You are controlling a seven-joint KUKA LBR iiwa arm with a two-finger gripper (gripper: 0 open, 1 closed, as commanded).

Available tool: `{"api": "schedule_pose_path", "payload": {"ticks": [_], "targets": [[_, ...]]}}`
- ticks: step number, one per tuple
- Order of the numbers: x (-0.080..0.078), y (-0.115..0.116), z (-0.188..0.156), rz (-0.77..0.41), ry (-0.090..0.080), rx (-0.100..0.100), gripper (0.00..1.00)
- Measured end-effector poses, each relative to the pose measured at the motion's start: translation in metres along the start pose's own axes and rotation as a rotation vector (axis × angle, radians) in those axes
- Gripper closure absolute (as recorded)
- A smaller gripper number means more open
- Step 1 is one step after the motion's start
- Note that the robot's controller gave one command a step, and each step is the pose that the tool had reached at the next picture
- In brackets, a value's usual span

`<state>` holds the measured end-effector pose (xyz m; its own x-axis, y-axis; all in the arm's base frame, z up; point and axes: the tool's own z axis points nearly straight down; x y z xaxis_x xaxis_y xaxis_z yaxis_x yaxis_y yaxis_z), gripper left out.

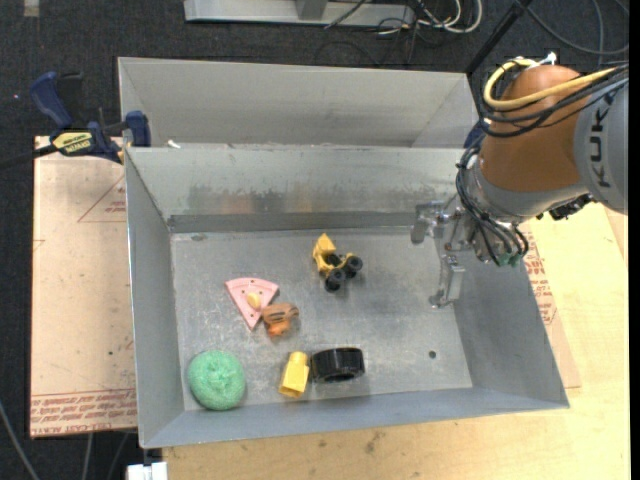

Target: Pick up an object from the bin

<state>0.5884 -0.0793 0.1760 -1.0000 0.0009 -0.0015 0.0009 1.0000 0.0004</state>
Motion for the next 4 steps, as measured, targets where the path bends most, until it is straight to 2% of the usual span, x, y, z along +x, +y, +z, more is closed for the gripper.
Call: {"api": "schedule_pose_path", "payload": {"ticks": [1, 2, 3, 4], "targets": [[-0.007, 0.024, 0.041, 0.002, -0.009, 0.002, 0.0], [-0.005, 0.053, 0.069, 0.011, 0.006, -0.002, 0.0], [-0.04, 0.088, 0.083, -0.139, -0.004, 0.0, 0.0], [-0.029, 0.114, 0.104, -0.26, -0.001, -0.001, 1.0]]}}
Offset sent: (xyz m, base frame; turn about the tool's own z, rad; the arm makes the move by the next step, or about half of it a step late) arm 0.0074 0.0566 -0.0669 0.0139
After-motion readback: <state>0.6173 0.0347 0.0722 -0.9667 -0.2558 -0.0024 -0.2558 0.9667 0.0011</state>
